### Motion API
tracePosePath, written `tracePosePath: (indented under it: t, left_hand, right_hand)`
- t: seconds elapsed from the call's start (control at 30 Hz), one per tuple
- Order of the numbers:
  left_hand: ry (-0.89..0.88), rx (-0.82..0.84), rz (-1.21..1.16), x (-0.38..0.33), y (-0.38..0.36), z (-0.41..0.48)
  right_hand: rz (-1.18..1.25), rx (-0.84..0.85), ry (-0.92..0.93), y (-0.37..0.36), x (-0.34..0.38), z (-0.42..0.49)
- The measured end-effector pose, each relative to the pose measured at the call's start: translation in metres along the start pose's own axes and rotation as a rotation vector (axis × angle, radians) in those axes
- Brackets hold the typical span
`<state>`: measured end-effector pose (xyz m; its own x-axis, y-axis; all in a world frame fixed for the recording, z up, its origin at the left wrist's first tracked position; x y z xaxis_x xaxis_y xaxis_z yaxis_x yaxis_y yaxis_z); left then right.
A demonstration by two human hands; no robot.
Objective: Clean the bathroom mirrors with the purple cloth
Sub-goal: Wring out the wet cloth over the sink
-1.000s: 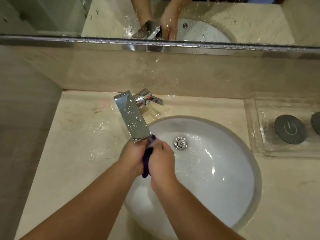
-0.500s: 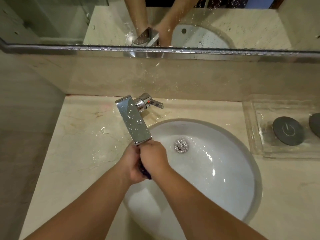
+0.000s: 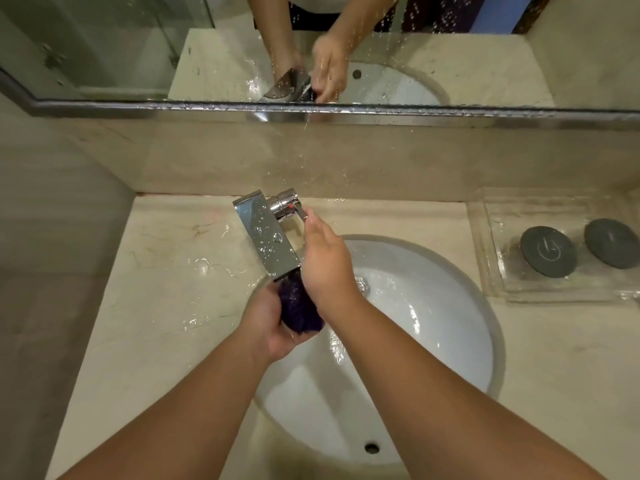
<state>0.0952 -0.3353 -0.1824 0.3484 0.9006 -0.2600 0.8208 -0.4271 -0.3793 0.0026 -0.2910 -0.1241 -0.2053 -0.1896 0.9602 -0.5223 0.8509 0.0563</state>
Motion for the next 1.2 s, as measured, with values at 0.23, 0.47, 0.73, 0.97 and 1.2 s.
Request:
tracePosePath:
  t: [0.23, 0.47, 0.73, 0.97, 1.2]
  left_hand:
    - [0.026, 0.051, 0.349, 0.015, -0.040, -0.035]
    - [-0.045, -0.014, 0.498, 0.041, -0.081, -0.054]
    - [-0.386, -0.117, 1.014, 0.033, -0.100, -0.077]
    - [-0.529, 0.058, 1.381, 0.008, -0.115, -0.124]
    - [-0.857, 0.080, 1.258, -0.004, -0.134, -0.171]
  right_hand:
    - [-0.321, 0.071, -0.016, 0.053, -0.033, -0.056]
    - [-0.276, -0.227, 0.024, 0.074, -0.023, -0.074]
    - [0.175, -0.136, -0.259, 0.106, -0.002, -0.086]
    - [-0.027, 0.128, -0.162, 0.159, 0.016, -0.103]
    - [-0.416, 0.123, 0.022, 0.181, 0.067, -0.126]
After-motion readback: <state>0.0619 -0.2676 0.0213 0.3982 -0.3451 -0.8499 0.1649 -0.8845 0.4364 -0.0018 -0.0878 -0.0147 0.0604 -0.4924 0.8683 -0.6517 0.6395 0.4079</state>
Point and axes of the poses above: each hand's wrist, its own z-axis towards the middle knuckle, its own y-axis out of the back of the hand, x = y × z, the point moved 2 cm from there along z, towards the middle knuckle, and after that the axes turned 5 degrees about y, right-handed, at the moved point
